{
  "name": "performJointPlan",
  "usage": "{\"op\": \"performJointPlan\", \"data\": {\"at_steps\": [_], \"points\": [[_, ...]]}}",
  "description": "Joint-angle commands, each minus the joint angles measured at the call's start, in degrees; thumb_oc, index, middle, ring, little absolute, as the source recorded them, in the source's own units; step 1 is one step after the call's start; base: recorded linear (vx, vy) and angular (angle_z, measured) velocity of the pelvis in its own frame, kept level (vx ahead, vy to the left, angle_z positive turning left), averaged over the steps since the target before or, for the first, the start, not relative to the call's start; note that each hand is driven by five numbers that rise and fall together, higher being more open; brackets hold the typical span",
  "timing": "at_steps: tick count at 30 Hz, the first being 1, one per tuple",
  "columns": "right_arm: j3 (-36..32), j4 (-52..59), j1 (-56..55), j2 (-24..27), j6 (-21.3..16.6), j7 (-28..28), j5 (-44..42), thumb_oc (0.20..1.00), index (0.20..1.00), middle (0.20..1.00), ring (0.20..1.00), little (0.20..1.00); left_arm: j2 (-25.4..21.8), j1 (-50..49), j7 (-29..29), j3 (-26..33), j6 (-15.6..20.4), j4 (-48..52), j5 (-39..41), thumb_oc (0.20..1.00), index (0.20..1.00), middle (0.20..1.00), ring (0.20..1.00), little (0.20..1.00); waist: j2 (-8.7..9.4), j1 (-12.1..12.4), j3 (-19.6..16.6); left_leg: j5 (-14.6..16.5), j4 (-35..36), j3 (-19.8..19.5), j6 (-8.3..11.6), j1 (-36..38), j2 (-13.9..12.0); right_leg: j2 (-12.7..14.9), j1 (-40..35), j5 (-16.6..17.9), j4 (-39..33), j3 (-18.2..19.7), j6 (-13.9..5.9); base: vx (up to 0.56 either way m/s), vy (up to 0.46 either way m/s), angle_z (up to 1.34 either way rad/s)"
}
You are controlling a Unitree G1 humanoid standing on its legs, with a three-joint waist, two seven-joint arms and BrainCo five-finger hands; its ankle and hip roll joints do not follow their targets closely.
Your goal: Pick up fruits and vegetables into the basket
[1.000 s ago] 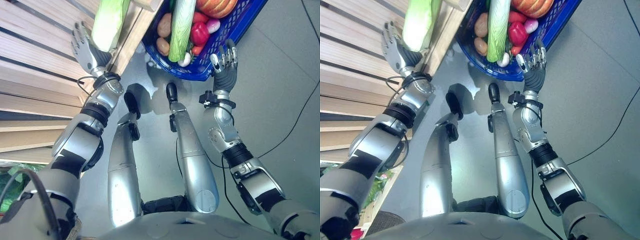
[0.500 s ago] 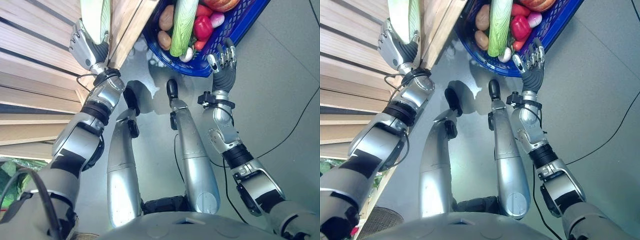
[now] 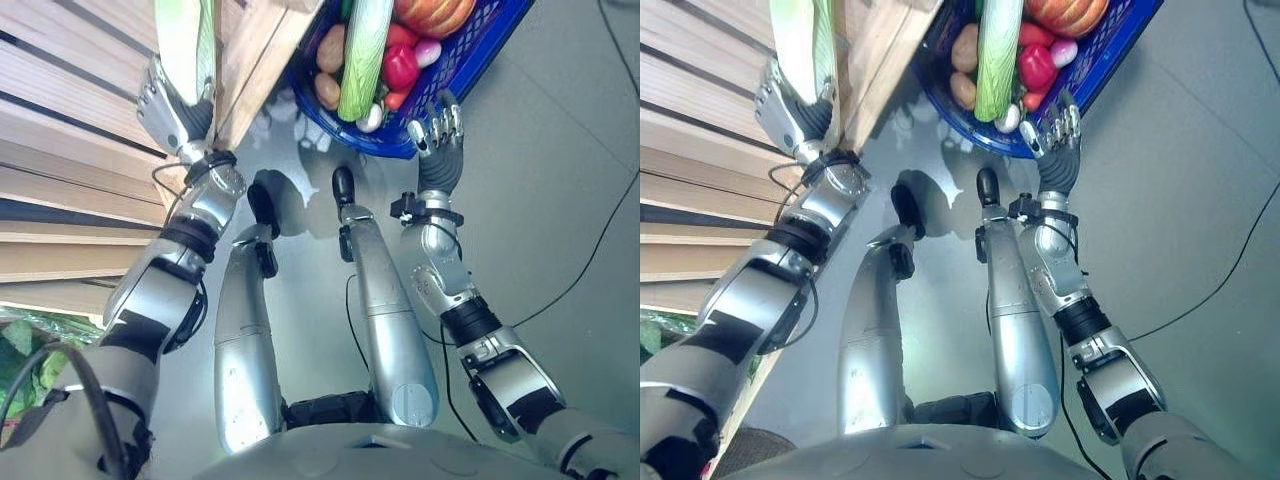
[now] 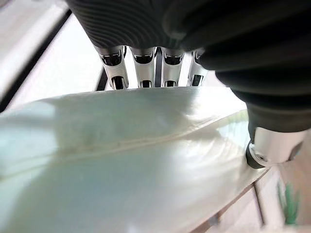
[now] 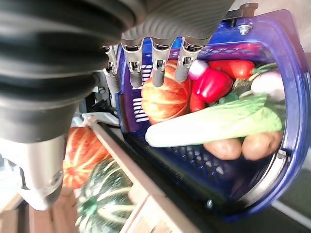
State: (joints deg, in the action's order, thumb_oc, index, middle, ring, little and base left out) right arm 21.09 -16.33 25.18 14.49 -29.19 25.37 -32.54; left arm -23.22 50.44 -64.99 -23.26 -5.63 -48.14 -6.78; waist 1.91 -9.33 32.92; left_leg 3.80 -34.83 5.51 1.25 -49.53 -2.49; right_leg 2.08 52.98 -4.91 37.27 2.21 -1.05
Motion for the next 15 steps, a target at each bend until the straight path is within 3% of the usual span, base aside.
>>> {"op": "performJointPlan", "data": {"at_steps": [1, 4, 9, 14, 15], "points": [[-1.8, 7.1, -4.8, -1.0, -4.1, -3.4, 0.6, 1.0, 1.0, 1.0, 1.0, 1.0, -2.2, -3.9, -4.4, 3.1, 7.5, 4.4, -6.7, 0.2, 0.2, 0.2, 0.2, 0.2, 0.31, 2.7, -3.1, 0.4, 3.7, -0.1, 1.9, 4.6, 3.0, -1.7, -8.3, 0.6, -4.9, -5.8, -1.1, 0.02, -0.041, 0.12], [-2.8, 7.8, -7.3, -0.9, -4.5, -4.8, 0.2, 1.0, 1.0, 1.0, 1.0, 1.0, -2.8, -10.5, -3.4, 4.4, 10.4, 9.9, -10.2, 0.2, 0.2, 0.2, 0.2, 0.2, -0.07, 4.2, -3.1, 0.0, 7.5, -1.3, 1.91, 12.5, 3.5, -1.4, -16.8, 0.5, -9.1, -6.5, -1.07, 0.04, -0.046, 0.14], [-4.1, 9.3, -10.3, 0.0, -4.5, -7.1, -0.8, 1.0, 1.0, 1.0, 1.0, 1.0, -4.2, -18.8, -2.0, 6.0, 11.6, 18.7, -14.4, 0.2, 0.2, 0.2, 0.2, 0.2, -0.48, 5.7, -3.2, -1.7, 13.5, -3.4, 1.75, 22.6, 4.4, -0.9, -27.9, 1.1, -16.1, -7.2, -0.5, 0.05, -0.024, 0.23], [-5.3, 11.4, -14.4, 0.9, -4.3, -8.7, -1.1, 1.0, 1.0, 1.0, 1.0, 1.0, -5.3, -27.3, 2.5, 7.9, 12.5, 26.4, -15.1, 0.2, 0.2, 0.2, 0.2, 0.2, -1.0, 7.1, -7.2, -3.4, 20.7, -5.1, 1.61, 29.8, 4.9, -0.5, -35.9, 1.9, -23.4, -8.5, -0.14, 0.12, -0.016, 0.16], [-5.7, 12.1, -15.5, 1.3, -5.1, -9.0, -0.1, 1.0, 1.0, 1.0, 1.0, 1.0, -5.5, -29.6, 3.9, 8.8, 14.5, 28.4, -14.6, 0.2, 0.2, 0.2, 0.2, 0.2, -1.19, 7.5, -8.3, -4.2, 22.9, -5.7, 1.73, 31.8, 4.9, -0.4, -38.5, 2.2, -25.7, -8.9, -0.01, 0.18, -0.014, 0.19]]}}
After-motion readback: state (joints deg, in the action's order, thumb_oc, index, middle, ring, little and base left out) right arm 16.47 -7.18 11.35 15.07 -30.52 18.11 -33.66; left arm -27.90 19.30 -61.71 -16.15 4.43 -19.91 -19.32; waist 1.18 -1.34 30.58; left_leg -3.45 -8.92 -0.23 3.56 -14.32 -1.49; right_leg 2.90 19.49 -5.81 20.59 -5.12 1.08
